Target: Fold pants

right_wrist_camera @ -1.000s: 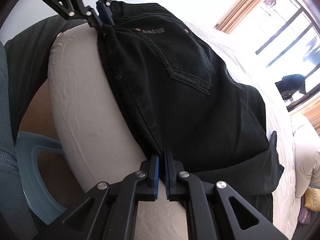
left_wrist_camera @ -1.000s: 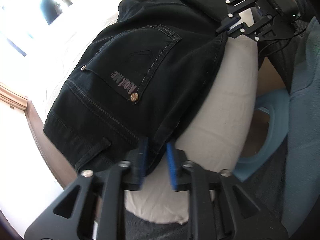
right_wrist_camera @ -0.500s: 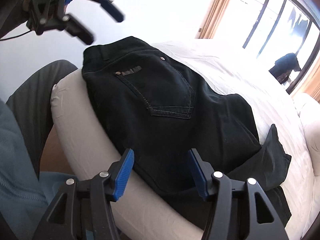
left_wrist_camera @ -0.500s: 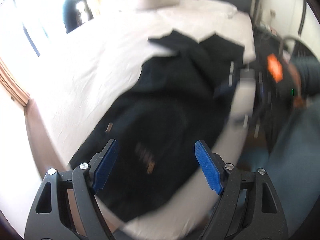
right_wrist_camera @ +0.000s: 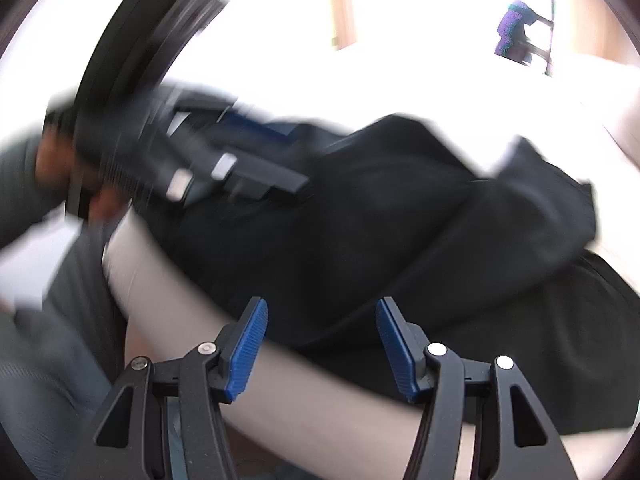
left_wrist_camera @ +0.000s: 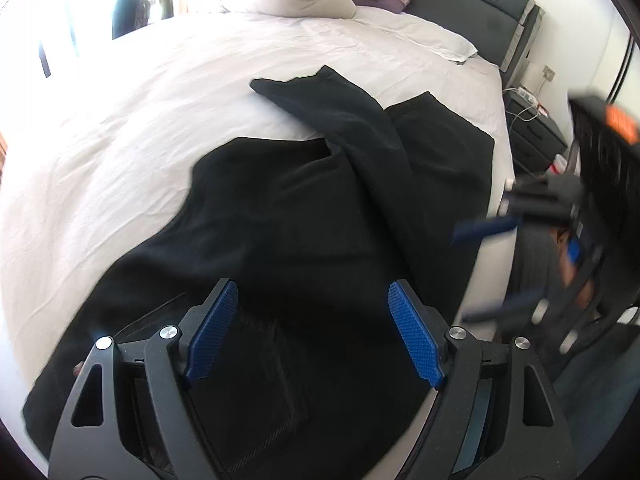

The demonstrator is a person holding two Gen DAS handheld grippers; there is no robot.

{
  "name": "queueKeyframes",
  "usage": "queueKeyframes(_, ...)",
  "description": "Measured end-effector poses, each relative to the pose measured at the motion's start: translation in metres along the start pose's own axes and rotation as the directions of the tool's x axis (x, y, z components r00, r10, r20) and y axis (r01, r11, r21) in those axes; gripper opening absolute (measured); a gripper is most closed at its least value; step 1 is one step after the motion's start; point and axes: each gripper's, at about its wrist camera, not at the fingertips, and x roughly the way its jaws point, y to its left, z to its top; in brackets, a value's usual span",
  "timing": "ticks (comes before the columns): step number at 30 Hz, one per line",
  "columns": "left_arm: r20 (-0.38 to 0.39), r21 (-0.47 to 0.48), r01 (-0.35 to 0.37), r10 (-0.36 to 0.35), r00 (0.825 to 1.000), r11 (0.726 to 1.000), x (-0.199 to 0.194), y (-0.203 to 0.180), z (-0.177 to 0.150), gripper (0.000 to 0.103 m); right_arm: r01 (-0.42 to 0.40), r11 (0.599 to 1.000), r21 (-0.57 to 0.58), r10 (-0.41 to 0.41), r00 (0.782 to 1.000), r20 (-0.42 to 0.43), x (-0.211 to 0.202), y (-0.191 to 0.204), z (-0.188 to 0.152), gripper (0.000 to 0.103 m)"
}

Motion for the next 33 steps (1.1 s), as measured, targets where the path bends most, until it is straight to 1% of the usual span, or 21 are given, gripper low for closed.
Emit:
queueKeyframes(2,-0.046,-0.022,-0.004,0.003,0.999,1.0,0.024,0.005,-0.003,0.077,0.006,0.997,0.073,-0.009,0.999,0.045,-0.011,-0.023,0.011,0.06)
queueKeyframes(4,-0.124,-0.068,-0.023,0.015,0.992,0.997,0.057,0.011,-0.01,0.076,0.035,0.991,0.126,-0.045,0.996,0.074,-0.016,-0.043,0.023,0.06)
queueKeyframes(6,-0.107,-0.055,-0.048,0.042,0.993,0.997,0.06,0.008,-0.012,0.076,0.064,0.982,0.177,-0.08,0.993,0.087,-0.018,-0.063,0.034,0.06)
queueKeyframes(7,-0.107,-0.043,-0.05,0.045,0.993,0.998,0.057,0.005,-0.008,0.076,0.09,0.974,0.208,-0.111,0.99,0.089,-0.018,-0.074,0.042,0.061)
queueKeyframes(8,-0.095,-0.04,-0.034,0.03,0.995,0.999,0.053,0.002,-0.004,0.076,0.122,0.963,0.239,-0.146,0.986,0.085,-0.017,-0.084,0.05,0.063)
queueKeyframes(9,-0.06,-0.041,-0.02,0.017,0.998,0.999,0.045,0.0,0.002,0.076,0.144,0.953,0.267,-0.172,0.982,0.084,-0.019,-0.097,0.058,0.066)
queueKeyframes(11,-0.012,-0.037,-0.037,0.037,0.999,0.999,0.034,-0.003,0.014,0.076,0.169,0.937,0.307,-0.205,0.975,0.088,-0.021,-0.122,0.076,0.069)
queueKeyframes(12,0.016,-0.039,-0.036,0.037,0.999,0.999,0.031,-0.004,0.022,0.076,0.19,0.931,0.31,-0.227,0.97,0.088,-0.018,-0.131,0.087,0.07)
queueKeyframes(13,0.024,-0.05,-0.032,0.033,0.999,0.998,0.031,-0.002,0.024,0.076,0.214,0.928,0.306,-0.251,0.964,0.084,-0.012,-0.138,0.099,0.072)
queueKeyframes(15,0.001,-0.091,-0.034,0.034,0.999,0.995,0.047,0.007,0.027,0.076,0.262,0.914,0.311,-0.284,0.959,0.027,0.008,-0.158,0.122,0.072)
queueKeyframes(17,-0.043,-0.144,-0.037,0.031,0.999,0.989,0.067,0.019,0.015,0.076,0.29,0.903,0.318,-0.296,0.955,-0.03,0.033,-0.176,0.146,0.072)
queueKeyframes(18,-0.032,-0.16,-0.029,0.025,0.999,0.987,0.073,0.022,0.009,0.076,0.308,0.899,0.311,-0.308,0.95,-0.052,0.044,-0.184,0.157,0.072)
queueKeyframes(19,-0.003,-0.153,-0.031,0.03,1.0,0.988,0.074,0.022,0.005,0.076,0.322,0.896,0.306,-0.315,0.946,-0.075,0.056,-0.19,0.165,0.072)
queueKeyframes(21,0.004,-0.14,-0.045,0.046,0.999,0.989,0.075,0.019,0.003,0.076,0.333,0.888,0.317,-0.314,0.943,-0.112,0.08,-0.202,0.179,0.072)
queueKeyframes(23,0.008,-0.143,-0.038,0.039,0.999,0.989,0.082,0.021,0.001,0.076,0.359,0.877,0.32,-0.329,0.933,-0.145,0.102,-0.214,0.189,0.072)
queueKeyframes(24,0.013,-0.147,-0.03,0.032,0.999,0.989,0.081,0.022,0.0,0.076,0.384,0.869,0.313,-0.346,0.923,-0.17,0.113,-0.218,0.192,0.072)
queueKeyframes(26,0.022,-0.161,-0.008,0.012,1.0,0.987,0.081,0.025,-0.002,0.076,0.45,0.842,0.298,-0.389,0.888,-0.245,0.137,-0.228,0.195,0.072)
queueKeyframes(28,0.025,-0.167,0.0,0.004,1.0,0.986,0.085,0.026,-0.004,0.076,0.488,0.812,0.321,-0.395,0.864,-0.313,0.156,-0.242,0.193,0.072)
queueKeyframes(30,0.025,-0.162,-0.007,0.011,1.0,0.987,0.087,0.026,-0.004,0.076,0.492,0.801,0.341,-0.38,0.858,-0.345,0.165,-0.249,0.188,0.072)
queueKeyframes(32,0.024,-0.16,-0.011,0.015,1.0,0.987,0.087,0.026,-0.004,0.076,0.486,0.797,0.359,-0.377,0.864,-0.333,0.165,-0.253,0.186,0.068)
queueKeyframes(33,0.023,-0.159,-0.012,0.016,1.0,0.987,0.088,0.025,-0.003,0.076,0.475,0.799,0.369,-0.367,0.871,-0.325,0.164,-0.254,0.186,0.057)
